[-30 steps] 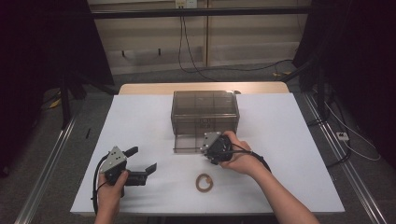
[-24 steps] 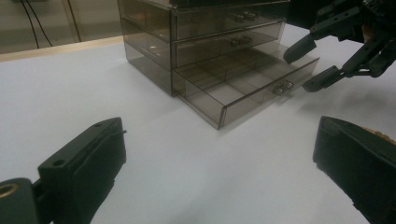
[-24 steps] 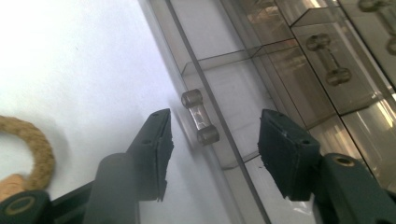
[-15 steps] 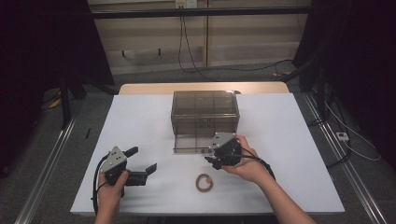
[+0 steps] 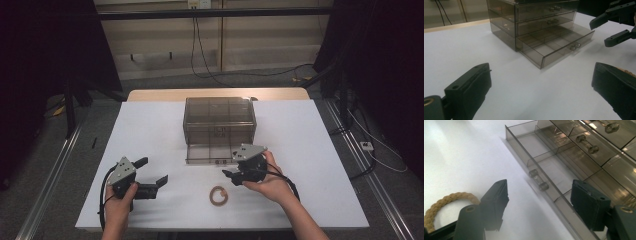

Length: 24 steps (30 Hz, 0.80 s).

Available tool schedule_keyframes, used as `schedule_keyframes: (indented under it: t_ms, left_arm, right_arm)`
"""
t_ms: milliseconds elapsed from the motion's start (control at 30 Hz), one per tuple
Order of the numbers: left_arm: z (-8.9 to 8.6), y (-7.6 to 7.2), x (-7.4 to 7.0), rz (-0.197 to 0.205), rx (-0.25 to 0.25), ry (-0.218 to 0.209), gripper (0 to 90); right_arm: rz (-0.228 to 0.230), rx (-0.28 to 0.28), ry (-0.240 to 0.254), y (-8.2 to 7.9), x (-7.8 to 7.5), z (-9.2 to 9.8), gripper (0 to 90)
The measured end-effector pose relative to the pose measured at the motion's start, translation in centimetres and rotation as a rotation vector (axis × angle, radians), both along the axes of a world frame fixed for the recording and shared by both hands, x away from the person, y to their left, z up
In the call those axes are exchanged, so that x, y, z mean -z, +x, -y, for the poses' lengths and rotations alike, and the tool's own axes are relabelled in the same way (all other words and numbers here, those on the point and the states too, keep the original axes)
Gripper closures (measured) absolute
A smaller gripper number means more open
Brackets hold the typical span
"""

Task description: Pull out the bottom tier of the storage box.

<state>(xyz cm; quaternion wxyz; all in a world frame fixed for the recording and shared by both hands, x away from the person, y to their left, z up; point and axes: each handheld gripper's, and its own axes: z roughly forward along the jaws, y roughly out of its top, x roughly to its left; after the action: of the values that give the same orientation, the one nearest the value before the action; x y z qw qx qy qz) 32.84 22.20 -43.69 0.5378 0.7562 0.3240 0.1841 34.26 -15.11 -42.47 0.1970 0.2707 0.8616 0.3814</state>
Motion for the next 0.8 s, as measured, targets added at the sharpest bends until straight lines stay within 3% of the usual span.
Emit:
schedule_keyframes:
  t_ms: [100,200,500,800]
  left_arm:
    - [0.0,0.0,0.0,0.004,0.000,-0.003,2.7]
    - [-0.1,0.0,-0.1,0.005,0.002,0.002,2.7]
    - [0.0,-0.1,-0.1,0.004,0.002,0.000,2.7]
    - [0.0,-0.1,-0.2,0.004,0.002,-0.001,2.7]
  right_arm:
    - [-0.014,-0.008,-0.009,-0.2,0.2,-0.1,27.8]
    - [-0.036,-0.014,0.033,-0.5,0.2,-0.1,27.7]
    - [-0.101,-0.030,0.089,-1.0,0.8,0.0,29.6]
    - [-0.140,-0.066,0.098,-1.3,1.1,-0.3,40.7]
